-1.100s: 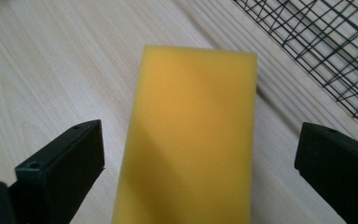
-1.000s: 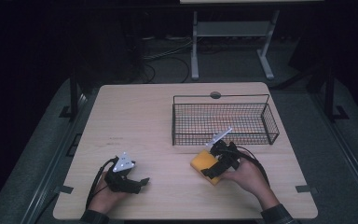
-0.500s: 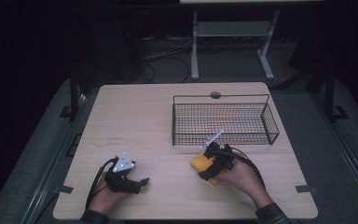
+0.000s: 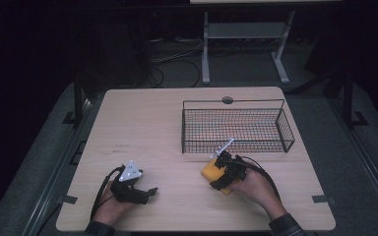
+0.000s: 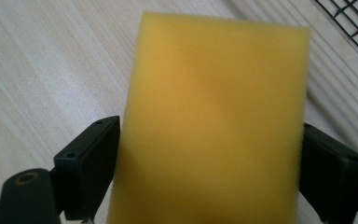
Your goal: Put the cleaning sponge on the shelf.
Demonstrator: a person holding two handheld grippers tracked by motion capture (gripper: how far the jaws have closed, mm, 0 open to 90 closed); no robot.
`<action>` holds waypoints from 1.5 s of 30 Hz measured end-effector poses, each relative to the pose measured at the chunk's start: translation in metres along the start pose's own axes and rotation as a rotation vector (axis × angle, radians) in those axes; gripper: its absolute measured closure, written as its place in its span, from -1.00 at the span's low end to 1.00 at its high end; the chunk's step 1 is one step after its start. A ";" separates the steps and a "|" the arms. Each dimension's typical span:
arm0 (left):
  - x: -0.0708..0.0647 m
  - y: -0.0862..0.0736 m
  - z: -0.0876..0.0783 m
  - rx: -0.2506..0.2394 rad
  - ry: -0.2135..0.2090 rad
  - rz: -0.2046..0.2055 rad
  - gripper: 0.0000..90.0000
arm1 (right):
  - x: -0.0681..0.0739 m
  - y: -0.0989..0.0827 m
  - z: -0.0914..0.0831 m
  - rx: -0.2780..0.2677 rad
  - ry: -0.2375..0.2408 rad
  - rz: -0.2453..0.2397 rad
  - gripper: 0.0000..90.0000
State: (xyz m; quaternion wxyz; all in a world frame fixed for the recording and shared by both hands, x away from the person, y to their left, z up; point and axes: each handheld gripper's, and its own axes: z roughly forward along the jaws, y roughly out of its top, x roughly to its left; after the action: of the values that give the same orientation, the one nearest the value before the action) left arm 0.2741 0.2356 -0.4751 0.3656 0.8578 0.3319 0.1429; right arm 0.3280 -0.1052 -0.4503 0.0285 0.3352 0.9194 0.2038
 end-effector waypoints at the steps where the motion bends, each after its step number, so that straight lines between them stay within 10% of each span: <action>1: 0.000 0.000 0.000 0.000 0.000 0.000 -0.71 | 0.000 0.000 0.000 0.002 0.001 0.001 -0.67; 45: 0.000 0.000 0.000 0.000 0.000 0.000 -0.71 | -0.012 -0.008 -0.036 -0.030 -0.015 0.032 -0.53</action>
State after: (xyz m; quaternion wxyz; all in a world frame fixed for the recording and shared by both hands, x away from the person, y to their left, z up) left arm 0.2741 0.2357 -0.4752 0.3657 0.8578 0.3318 0.1431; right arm 0.3256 -0.1311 -0.4213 0.0372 0.3509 0.9105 0.2156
